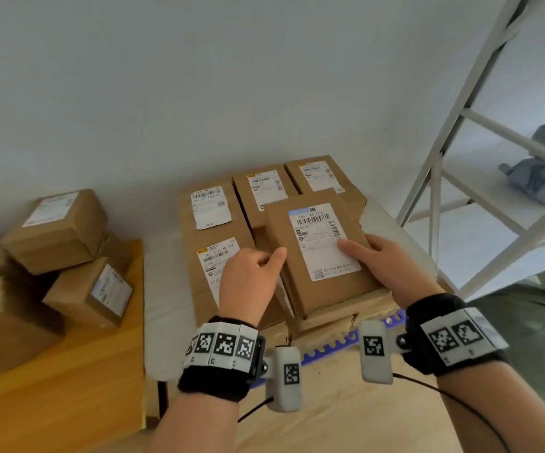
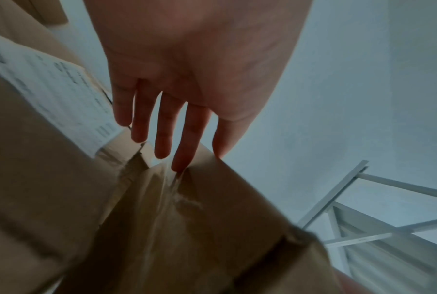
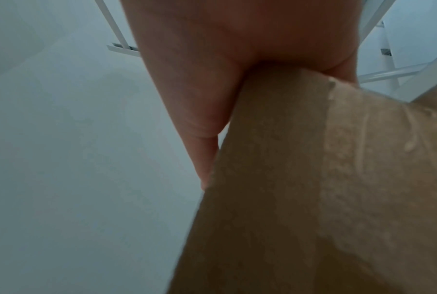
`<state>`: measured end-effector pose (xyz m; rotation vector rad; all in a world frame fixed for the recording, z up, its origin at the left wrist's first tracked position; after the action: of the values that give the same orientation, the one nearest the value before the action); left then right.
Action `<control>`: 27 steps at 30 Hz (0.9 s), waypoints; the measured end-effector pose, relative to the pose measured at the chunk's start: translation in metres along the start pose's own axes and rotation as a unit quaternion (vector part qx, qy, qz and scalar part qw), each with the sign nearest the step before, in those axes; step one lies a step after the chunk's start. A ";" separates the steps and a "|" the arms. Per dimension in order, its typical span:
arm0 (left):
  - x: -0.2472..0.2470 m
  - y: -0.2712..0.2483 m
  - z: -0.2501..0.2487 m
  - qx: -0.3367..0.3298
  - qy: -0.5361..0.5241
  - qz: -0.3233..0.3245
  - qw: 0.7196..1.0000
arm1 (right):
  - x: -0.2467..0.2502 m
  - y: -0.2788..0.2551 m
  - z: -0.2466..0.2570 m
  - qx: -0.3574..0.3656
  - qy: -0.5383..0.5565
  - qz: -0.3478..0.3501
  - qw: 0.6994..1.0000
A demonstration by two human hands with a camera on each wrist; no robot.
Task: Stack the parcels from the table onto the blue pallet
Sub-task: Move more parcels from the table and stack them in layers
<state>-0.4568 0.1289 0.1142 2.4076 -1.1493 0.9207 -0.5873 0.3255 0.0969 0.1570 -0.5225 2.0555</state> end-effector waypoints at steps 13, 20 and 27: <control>-0.010 -0.005 0.023 0.004 0.150 -0.015 0.989 | -0.039 0.031 -0.037 -0.015 -0.028 0.061 0.998; -0.020 -0.005 0.023 -0.010 0.184 0.007 0.983 | -0.042 0.047 -0.040 0.001 -0.077 0.034 0.996; -0.025 -0.007 0.026 -0.015 0.202 0.001 0.979 | -0.045 0.049 -0.039 0.012 -0.116 0.027 0.993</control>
<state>-0.4524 0.1340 0.0783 2.0615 -1.0015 1.3061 -0.6016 0.2850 0.0327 0.4041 -0.6502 2.1089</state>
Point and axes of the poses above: each hand's wrist, its own y-axis towards the middle knuckle, its own x-axis out of the back of the hand, z = x × y, the point moved 10 cm from there along y, towards the middle knuckle, and after that the axes turned 1 degree about -x, right-handed, at the moved point
